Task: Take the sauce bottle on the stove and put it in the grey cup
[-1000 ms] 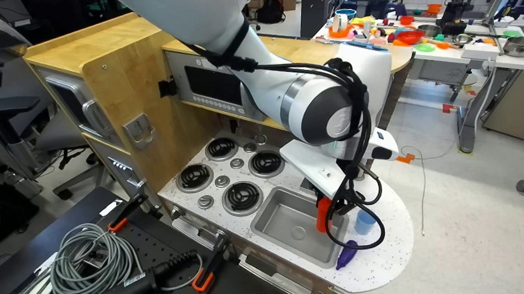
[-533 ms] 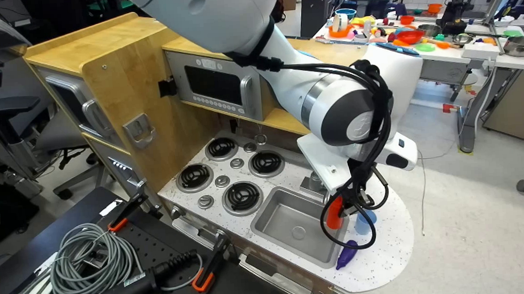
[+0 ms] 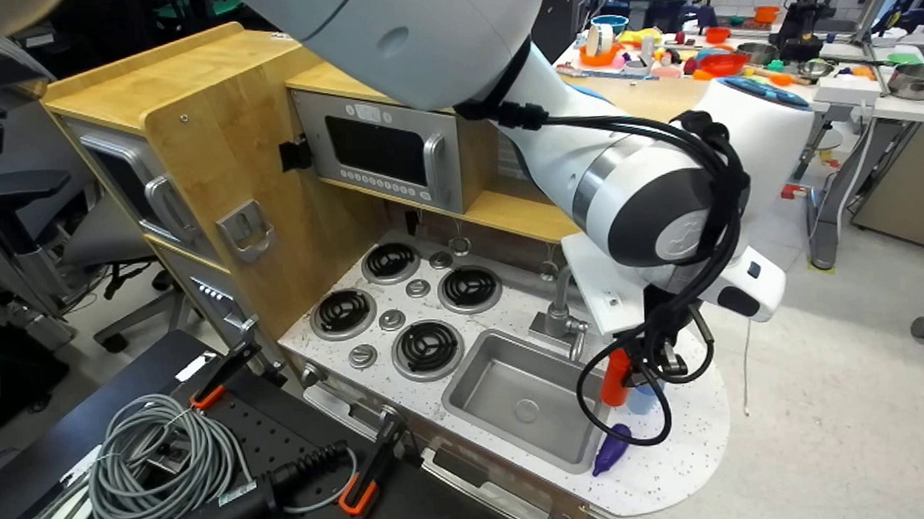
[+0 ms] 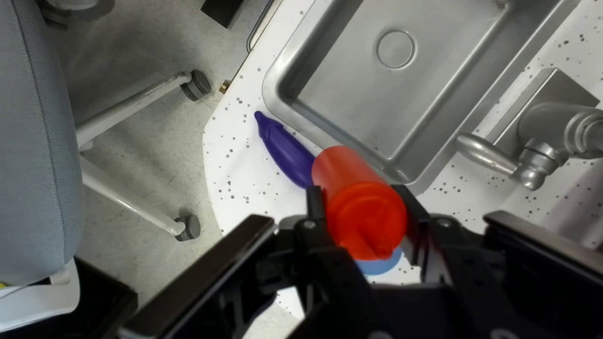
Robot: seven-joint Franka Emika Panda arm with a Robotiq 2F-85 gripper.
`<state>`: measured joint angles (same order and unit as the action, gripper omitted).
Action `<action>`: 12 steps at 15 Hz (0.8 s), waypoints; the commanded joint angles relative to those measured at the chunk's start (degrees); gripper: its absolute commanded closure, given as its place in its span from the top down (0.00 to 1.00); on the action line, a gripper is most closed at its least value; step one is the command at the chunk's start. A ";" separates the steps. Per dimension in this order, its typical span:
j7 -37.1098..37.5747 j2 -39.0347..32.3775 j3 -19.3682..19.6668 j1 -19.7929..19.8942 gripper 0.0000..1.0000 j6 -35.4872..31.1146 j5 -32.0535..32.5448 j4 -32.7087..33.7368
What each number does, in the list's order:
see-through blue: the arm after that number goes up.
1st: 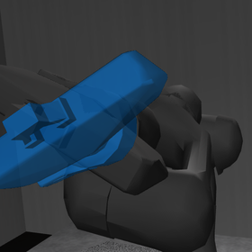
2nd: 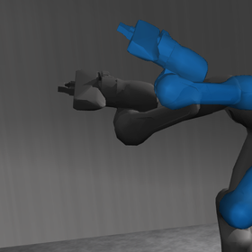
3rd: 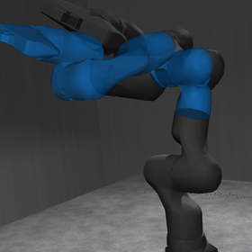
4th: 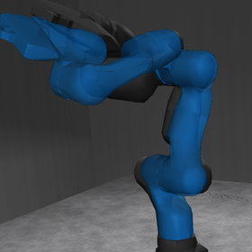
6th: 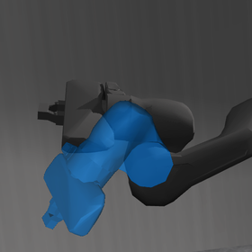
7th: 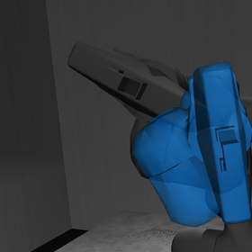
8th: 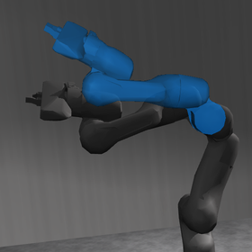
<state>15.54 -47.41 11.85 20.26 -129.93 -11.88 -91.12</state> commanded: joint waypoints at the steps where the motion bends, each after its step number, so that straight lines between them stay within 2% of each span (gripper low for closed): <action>1: 0.48 -2.09 0.68 2.71 0.14 2.15 -1.93 4.30; 6: 0.11 -3.42 0.65 5.17 0.14 -0.57 -2.46 7.37; 12: 0.38 -3.75 0.08 4.79 0.14 0.86 -2.24 10.79</action>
<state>15.59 -49.38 12.31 25.08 -130.21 -12.77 -84.28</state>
